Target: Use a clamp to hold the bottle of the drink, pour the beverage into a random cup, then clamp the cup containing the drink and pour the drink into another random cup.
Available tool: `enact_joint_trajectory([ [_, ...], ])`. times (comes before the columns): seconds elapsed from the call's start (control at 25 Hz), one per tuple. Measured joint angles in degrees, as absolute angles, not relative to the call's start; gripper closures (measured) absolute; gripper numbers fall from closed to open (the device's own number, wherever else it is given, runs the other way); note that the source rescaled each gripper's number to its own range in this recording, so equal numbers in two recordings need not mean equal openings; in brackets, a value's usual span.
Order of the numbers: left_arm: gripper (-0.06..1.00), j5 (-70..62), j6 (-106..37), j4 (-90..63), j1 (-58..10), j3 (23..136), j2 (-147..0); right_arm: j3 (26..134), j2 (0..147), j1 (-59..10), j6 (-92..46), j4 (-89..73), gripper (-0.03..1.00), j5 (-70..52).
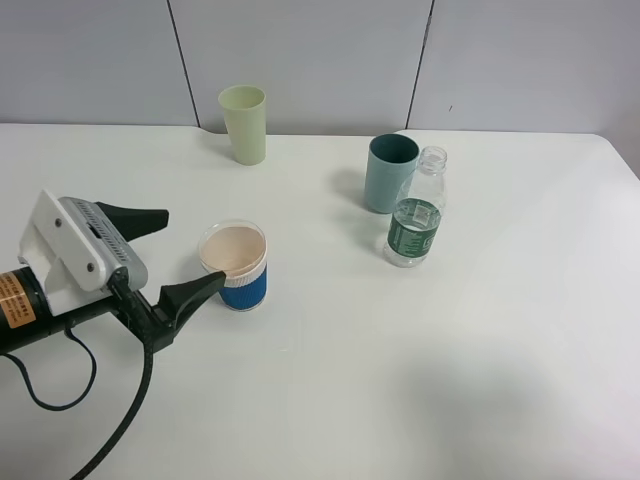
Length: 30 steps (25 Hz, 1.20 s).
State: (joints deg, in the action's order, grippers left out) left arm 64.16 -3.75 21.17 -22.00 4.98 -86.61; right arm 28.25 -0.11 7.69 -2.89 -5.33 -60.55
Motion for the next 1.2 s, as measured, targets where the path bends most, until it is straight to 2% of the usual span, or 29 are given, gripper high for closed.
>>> enact_joint_trajectory([
  [0.4, 0.12, 46.5, -2.4, 12.3, -22.0, 7.3, -66.1, 28.2, -0.1, 7.7, -2.9, -5.3, 0.30, -60.6],
  [0.64, 0.11, 25.9, -1.9, 11.8, -22.0, 16.0, -52.5, 28.2, -0.1, 7.7, -2.9, -5.3, 0.30, -60.6],
  [0.76, 0.00, 16.2, -1.7, 11.7, -22.0, 20.6, -47.4, 28.2, -0.1, 7.7, -2.9, -5.3, 0.30, -60.6],
  [0.84, -0.03, 10.3, -1.7, 11.7, -22.0, 23.5, -44.7, 28.2, -0.1, 7.7, -2.9, -5.3, 0.30, -60.6],
  [1.2, -0.03, -26.1, -0.9, 11.7, -22.0, 34.2, -34.0, 28.2, -0.1, 7.7, -2.9, -5.3, 0.30, -60.6],
])
